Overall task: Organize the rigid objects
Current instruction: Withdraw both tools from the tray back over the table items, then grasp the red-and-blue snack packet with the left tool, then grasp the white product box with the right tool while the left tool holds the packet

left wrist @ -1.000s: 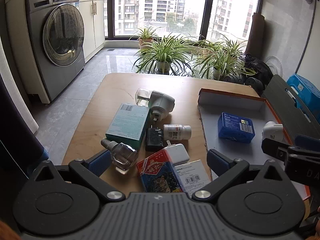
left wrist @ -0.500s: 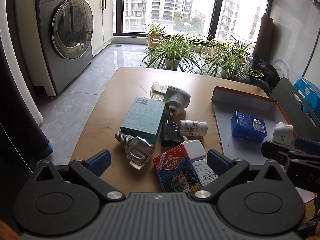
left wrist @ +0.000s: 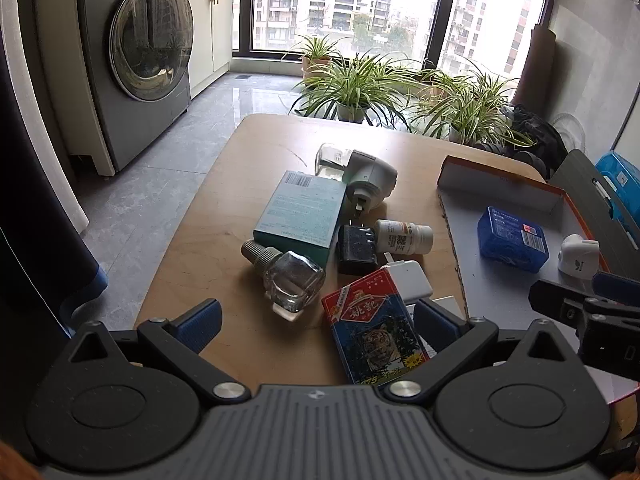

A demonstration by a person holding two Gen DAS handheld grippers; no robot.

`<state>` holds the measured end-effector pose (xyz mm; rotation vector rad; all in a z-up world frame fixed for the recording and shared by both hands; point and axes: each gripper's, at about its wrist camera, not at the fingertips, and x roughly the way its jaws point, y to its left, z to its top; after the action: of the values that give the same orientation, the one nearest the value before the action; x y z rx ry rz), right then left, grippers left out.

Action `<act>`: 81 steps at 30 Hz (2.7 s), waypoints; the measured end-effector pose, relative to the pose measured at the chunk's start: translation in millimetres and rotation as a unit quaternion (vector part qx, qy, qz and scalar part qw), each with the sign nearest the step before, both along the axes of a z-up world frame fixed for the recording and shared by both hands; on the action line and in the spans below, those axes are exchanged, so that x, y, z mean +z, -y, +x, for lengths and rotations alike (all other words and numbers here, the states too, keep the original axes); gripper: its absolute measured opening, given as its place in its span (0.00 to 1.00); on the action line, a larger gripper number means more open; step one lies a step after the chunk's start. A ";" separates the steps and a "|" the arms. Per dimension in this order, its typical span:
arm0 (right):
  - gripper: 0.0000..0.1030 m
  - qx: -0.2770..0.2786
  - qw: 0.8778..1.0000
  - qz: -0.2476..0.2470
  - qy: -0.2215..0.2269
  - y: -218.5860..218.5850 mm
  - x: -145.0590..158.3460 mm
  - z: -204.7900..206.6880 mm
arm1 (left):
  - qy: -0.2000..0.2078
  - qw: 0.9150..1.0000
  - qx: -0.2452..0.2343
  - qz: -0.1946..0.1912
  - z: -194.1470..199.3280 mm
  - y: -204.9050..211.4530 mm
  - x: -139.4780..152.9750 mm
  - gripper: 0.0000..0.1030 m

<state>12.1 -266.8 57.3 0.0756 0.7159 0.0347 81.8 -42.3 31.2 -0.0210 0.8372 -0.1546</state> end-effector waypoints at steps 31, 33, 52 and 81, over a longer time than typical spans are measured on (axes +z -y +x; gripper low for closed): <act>0.95 -0.012 1.000 0.011 -0.013 11.5 -14.2 1.0 | -0.029 1.000 0.003 0.012 8.3 6.4 -50.4 1.00; 0.95 -0.016 1.000 0.011 -0.012 14.4 -14.1 0.0 | -0.034 0.999 0.005 0.015 10.8 14.4 -56.1 1.00; 0.95 0.011 0.998 0.027 -0.047 1.6 -37.5 2.1 | -0.010 0.999 -0.032 0.023 6.3 14.6 -60.7 0.80; 0.69 0.055 0.993 -0.010 -0.105 -55.8 -78.2 29.4 | 0.016 0.999 -0.021 -0.024 -24.9 -38.2 -41.1 0.58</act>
<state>41.5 -211.1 -20.9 0.0193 0.9298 0.1270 56.8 -4.0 -9.9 -0.0465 0.8026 -0.2135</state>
